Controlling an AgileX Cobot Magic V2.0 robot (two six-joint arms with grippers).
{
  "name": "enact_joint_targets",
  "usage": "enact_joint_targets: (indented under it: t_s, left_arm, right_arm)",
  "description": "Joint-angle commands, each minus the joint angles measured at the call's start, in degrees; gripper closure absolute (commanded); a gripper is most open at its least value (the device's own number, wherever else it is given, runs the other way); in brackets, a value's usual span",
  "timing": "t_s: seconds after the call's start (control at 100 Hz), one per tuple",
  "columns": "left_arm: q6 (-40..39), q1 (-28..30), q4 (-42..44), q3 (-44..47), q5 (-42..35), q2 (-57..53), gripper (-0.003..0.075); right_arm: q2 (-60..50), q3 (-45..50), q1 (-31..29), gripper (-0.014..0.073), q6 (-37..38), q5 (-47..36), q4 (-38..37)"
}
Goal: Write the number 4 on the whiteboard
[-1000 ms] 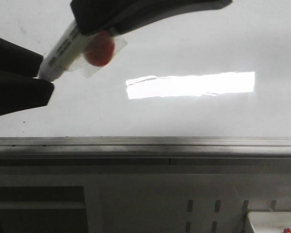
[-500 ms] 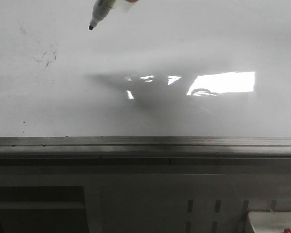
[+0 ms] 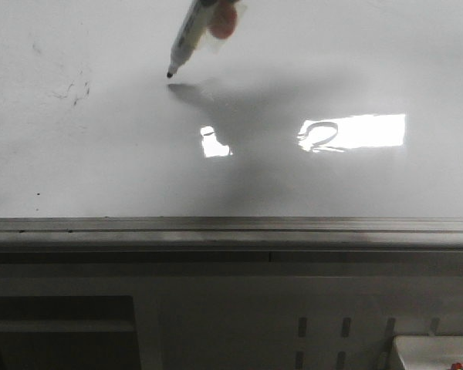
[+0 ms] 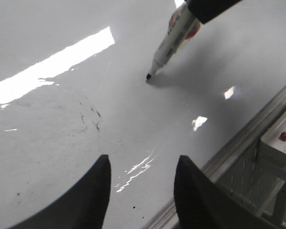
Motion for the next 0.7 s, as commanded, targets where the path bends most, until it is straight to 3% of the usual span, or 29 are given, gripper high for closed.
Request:
enact_joint_targets:
  t_s: [0.0, 0.3, 0.69]
  left_arm:
    - [-0.6, 0.0, -0.7, -1.7, -4.0, -0.2, 0.0428]
    - [-0.6, 0.0, -0.7, -1.7, -4.0, -0.2, 0.0428]
    - [-0.6, 0.0, -0.7, -1.7, -4.0, -0.2, 0.0428]
  right_arm:
    - [-1.2, 0.6, 0.5, 0.0658, -0.4, -4.8, 1.4]
    - [-1.3, 4.1, 2.4, 0.0658, -0.4, -6.7, 2.3]
    - [-7.1, 6.8, -2.0, 0.0658, -0.4, 1.0, 1.7]
